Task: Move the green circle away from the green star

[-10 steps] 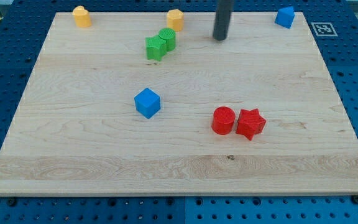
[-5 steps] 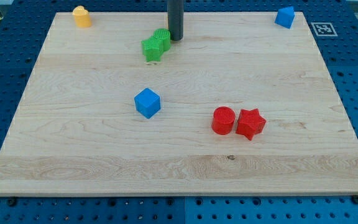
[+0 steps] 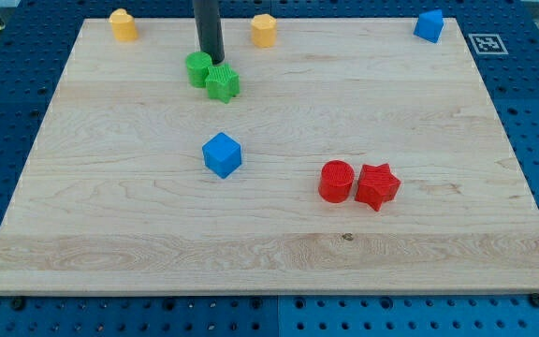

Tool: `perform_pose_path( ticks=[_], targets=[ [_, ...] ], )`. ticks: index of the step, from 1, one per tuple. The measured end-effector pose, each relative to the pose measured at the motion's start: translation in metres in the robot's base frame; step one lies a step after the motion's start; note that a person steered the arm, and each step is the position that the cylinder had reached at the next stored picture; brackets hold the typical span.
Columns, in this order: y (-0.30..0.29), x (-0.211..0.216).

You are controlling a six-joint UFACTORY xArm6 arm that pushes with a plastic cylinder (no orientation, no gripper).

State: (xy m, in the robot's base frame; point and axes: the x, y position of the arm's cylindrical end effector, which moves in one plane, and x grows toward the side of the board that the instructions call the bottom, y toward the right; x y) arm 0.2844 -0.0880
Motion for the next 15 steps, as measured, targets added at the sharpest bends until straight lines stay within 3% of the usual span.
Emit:
perform_pose_path(
  ticks=[2, 8, 11, 15],
  targets=[
    [-0.053, 0.0],
    [0.012, 0.038],
    [-0.043, 0.058],
    [-0.064, 0.075]
  ],
)
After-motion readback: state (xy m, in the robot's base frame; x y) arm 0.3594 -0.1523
